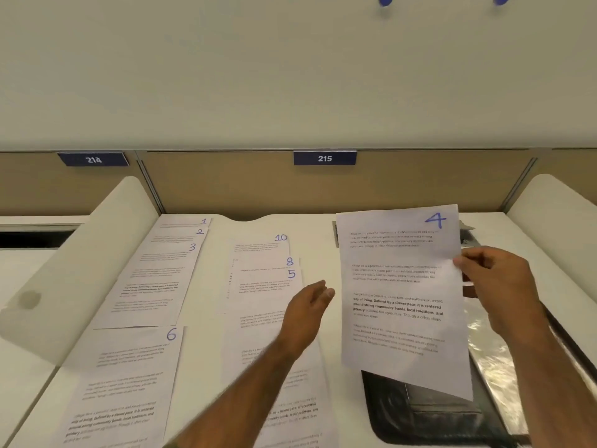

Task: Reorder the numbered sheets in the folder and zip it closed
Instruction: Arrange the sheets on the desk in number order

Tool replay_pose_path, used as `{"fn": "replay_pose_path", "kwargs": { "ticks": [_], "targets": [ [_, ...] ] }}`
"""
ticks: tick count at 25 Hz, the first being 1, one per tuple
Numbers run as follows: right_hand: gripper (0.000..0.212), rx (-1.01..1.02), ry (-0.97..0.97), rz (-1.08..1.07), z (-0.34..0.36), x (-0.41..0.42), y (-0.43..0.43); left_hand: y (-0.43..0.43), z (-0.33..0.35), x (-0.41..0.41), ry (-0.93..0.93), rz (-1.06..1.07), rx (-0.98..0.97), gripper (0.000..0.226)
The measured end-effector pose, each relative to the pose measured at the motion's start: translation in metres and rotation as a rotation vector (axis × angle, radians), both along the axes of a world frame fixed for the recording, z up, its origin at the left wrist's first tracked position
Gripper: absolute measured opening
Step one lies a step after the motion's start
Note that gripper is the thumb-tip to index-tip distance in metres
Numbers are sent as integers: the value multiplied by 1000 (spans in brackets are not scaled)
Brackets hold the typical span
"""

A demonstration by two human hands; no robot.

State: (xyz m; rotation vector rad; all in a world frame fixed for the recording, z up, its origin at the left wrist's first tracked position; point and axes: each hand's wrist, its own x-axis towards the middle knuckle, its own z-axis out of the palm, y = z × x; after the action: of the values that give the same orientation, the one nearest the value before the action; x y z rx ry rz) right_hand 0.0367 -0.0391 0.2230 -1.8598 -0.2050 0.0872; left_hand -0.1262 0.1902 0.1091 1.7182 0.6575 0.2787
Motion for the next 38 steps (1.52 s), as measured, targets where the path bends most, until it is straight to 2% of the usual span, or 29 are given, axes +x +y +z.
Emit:
{"fn": "replay_pose_path", "kwargs": {
  "ticks": [3,4,9,12,14,18,21,26,32,38],
  "targets": [
    [9,52,72,72,3,-8,24,7,19,-13,-114,102,-108,22],
    [8,52,89,94,-1,-13,36,13,24,-20,-125,164,-125,21],
    [7,116,202,185,-29,-54,122,74,31,-76,-109,385,-162,22],
    [9,128,345,286,-59,-94,189,130,21,-123,-82,520,-156,24],
    [8,88,428,357,-87,-129,232,173,11,-153,-66,602,-156,25],
    [12,-24,452,407,-142,-193,321,263,-8,-207,15,703,-89,25],
    [19,-68,456,392,-166,-229,384,326,-25,-236,135,693,25,29],
    [12,-133,458,336,-190,-258,459,396,-50,-250,346,597,201,32],
    [16,-257,434,248,-203,-264,497,421,-67,-241,428,507,235,24],
    [16,-349,391,290,-219,-255,528,429,-57,-242,494,506,314,18]
  ]
}}
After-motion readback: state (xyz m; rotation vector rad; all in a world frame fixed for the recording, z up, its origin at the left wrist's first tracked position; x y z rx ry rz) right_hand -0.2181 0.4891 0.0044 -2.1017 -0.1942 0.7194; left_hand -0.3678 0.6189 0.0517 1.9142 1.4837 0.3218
